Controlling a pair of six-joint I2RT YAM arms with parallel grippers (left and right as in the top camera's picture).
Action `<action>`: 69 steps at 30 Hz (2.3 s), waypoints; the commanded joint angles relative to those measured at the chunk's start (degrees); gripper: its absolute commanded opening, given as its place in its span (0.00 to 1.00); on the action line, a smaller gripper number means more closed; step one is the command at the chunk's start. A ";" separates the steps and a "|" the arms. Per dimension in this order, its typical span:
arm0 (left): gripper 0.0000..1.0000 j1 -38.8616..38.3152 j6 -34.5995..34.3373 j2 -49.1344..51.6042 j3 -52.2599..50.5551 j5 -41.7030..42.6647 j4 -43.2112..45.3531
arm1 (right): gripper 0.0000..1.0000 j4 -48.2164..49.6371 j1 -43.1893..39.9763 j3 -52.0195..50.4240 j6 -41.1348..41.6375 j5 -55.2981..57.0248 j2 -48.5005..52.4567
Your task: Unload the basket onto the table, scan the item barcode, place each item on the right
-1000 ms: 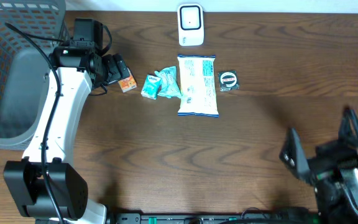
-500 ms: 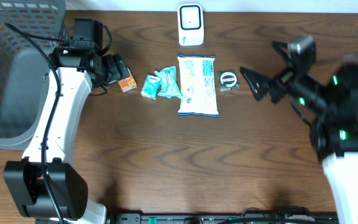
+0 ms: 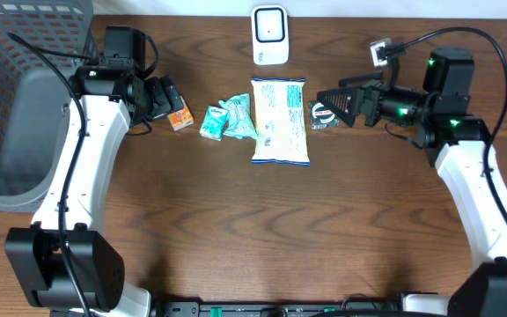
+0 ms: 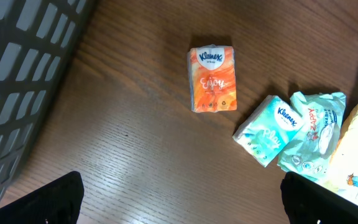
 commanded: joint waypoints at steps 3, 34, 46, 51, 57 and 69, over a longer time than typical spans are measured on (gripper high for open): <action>1.00 0.20 0.35 0.26 0.26 -0.74 -0.15 | 0.58 -2.01 0.90 0.94 3.34 10.45 4.22; 1.00 0.20 0.35 0.26 0.26 -0.74 -0.15 | 0.95 -13.03 13.70 16.37 10.49 36.87 22.18; 1.00 0.20 0.37 0.26 0.26 -0.74 -0.15 | 0.73 -11.52 17.68 13.94 10.49 52.61 22.27; 1.00 0.20 0.37 0.26 0.26 -0.74 -0.15 | 0.48 -10.88 17.68 13.86 10.71 52.57 22.73; 1.00 0.20 0.37 0.26 0.26 -0.74 -0.15 | 0.15 -7.74 18.97 13.86 10.73 52.54 26.18; 1.00 0.20 0.37 0.26 0.26 -0.74 -0.15 | 0.01 -6.29 17.44 13.86 14.60 54.82 34.07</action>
